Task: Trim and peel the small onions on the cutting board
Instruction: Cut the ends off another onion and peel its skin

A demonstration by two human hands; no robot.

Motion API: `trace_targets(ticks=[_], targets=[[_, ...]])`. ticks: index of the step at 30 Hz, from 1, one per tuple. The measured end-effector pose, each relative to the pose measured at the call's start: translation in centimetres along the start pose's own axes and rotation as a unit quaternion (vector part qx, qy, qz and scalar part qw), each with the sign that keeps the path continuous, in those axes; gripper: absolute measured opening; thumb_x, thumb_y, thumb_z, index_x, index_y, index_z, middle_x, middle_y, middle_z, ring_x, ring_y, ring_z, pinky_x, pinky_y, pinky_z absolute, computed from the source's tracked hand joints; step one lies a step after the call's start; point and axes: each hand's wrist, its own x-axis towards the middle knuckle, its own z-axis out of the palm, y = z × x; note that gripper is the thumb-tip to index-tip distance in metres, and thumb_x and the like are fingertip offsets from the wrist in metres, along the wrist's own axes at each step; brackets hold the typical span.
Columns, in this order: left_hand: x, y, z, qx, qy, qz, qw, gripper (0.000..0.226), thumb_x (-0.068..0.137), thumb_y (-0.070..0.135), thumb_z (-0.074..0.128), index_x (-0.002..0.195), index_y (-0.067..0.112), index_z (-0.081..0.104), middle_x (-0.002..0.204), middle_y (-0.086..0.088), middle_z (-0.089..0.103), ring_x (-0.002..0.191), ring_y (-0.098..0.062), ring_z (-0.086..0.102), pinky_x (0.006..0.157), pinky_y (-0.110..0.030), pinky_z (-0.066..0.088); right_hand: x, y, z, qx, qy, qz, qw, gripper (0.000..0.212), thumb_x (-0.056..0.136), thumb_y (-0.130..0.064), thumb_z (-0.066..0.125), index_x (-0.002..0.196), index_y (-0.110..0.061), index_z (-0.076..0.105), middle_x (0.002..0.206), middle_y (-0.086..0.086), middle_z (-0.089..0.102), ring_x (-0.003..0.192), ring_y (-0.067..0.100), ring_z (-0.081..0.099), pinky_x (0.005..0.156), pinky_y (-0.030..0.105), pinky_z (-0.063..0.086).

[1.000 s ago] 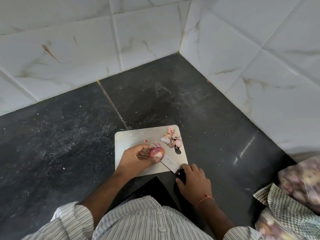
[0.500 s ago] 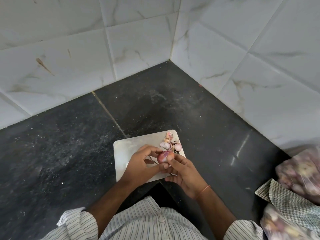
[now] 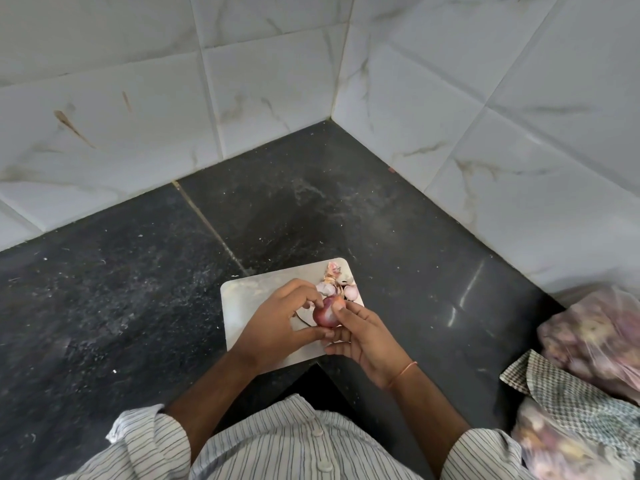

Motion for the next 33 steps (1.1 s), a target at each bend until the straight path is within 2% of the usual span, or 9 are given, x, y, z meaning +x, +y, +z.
trace_targets(ticks=[7, 11, 13, 17, 22, 25, 29, 33], targets=[[0.4, 0.0, -0.3, 0.015, 0.003, -0.010, 1.000, 0.041, 0.083, 0.049, 0.089, 0.113, 0.045, 0.063, 0.121, 0.032, 0.056, 0.112, -0.001, 0.059, 0.085, -0.006, 0.044, 0.7, -1.0, -0.1, -0.005, -0.008, -0.001, 1.000, 0.047, 0.104, -0.040, 0.061, 0.132, -0.003, 0.068, 0.114, 0.026, 0.076, 0.094, 0.033, 0.075, 0.087, 0.041, 0.063], [0.9, 0.0, 0.2, -0.042, 0.018, -0.075, 0.996, 0.036, 0.085, 0.051, 0.086, 0.114, 0.049, 0.064, 0.118, 0.029, 0.063, 0.108, -0.004, 0.064, 0.081, -0.019, 0.056, 1.0, -1.4, -0.5, -0.029, -0.001, -0.027, 0.999, 0.039, 0.100, -0.036, 0.068, 0.129, -0.010, 0.071, 0.117, 0.023, 0.076, 0.105, 0.036, 0.074, 0.099, 0.055, 0.056], [1.1, 0.0, 0.5, -0.093, 0.027, -0.116, 0.989, 0.031, 0.088, 0.046, 0.085, 0.113, 0.049, 0.068, 0.114, 0.028, 0.068, 0.104, -0.003, 0.068, 0.080, -0.023, 0.059, 0.8, -1.6, -0.7, -0.039, -0.004, -0.042, 0.998, 0.033, 0.100, -0.031, 0.070, 0.127, -0.012, 0.071, 0.118, 0.021, 0.077, 0.105, 0.036, 0.074, 0.095, 0.052, 0.057], [1.4, -0.2, 0.6, -0.165, 0.019, -0.171, 0.971, 0.027, 0.086, 0.040, 0.089, 0.110, 0.040, 0.076, 0.107, 0.022, 0.077, 0.096, -0.008, 0.073, 0.084, -0.028, 0.062, 0.5, -2.0, -1.3, -0.064, -0.015, -0.063, 0.996, 0.035, 0.096, -0.029, 0.075, 0.127, -0.013, 0.071, 0.118, 0.019, 0.077, 0.102, 0.036, 0.074, 0.092, 0.048, 0.059], [1.9, 0.0, 0.7, -0.207, -0.006, -0.209, 0.956, 0.034, 0.080, 0.037, 0.094, 0.110, 0.031, 0.079, 0.106, 0.013, 0.081, 0.095, -0.015, 0.076, 0.085, -0.030, 0.065, 0.5, -2.1, -2.1, -0.087, -0.014, -0.077, 0.993, 0.035, 0.100, -0.025, 0.071, 0.132, -0.013, 0.068, 0.118, 0.019, 0.077, 0.102, 0.038, 0.075, 0.092, 0.049, 0.060], [2.0, 0.1, 0.8, -0.224, -0.009, -0.219, 0.950, 0.031, 0.082, 0.030, 0.094, 0.110, 0.026, 0.080, 0.103, 0.007, 0.082, 0.089, -0.014, 0.076, 0.083, -0.028, 0.065, 0.5, -2.2, -2.2, -0.081, -0.018, -0.076, 0.994, 0.034, 0.099, -0.026, 0.072, 0.131, -0.015, 0.070, 0.116, 0.021, 0.077, 0.100, 0.037, 0.074, 0.090, 0.046, 0.061], [2.3, 0.3, 0.8, -0.243, -0.039, -0.227, 0.943, 0.033, 0.082, 0.025, 0.094, 0.111, 0.022, 0.079, 0.103, 0.002, 0.083, 0.095, -0.020, 0.079, 0.088, -0.032, 0.065, 0.3, -2.2, -2.7, -0.083, -0.033, -0.074, 0.993, 0.035, 0.100, -0.023, 0.070, 0.135, -0.017, 0.068, 0.118, 0.021, 0.076, 0.101, 0.036, 0.074, 0.090, 0.046, 0.061], [2.5, 0.1, 0.8, -0.285, -0.087, -0.222, 0.928, 0.031, 0.088, 0.020, 0.089, 0.115, 0.015, 0.074, 0.104, -0.005, 0.081, 0.090, -0.015, 0.074, 0.084, -0.035, 0.063, 0.0, -2.1, -2.8, -0.079, -0.039, -0.076, 0.993, 0.038, 0.100, -0.024, 0.069, 0.137, -0.013, 0.066, 0.119, 0.022, 0.075, 0.101, 0.036, 0.073, 0.090, 0.045, 0.062]])
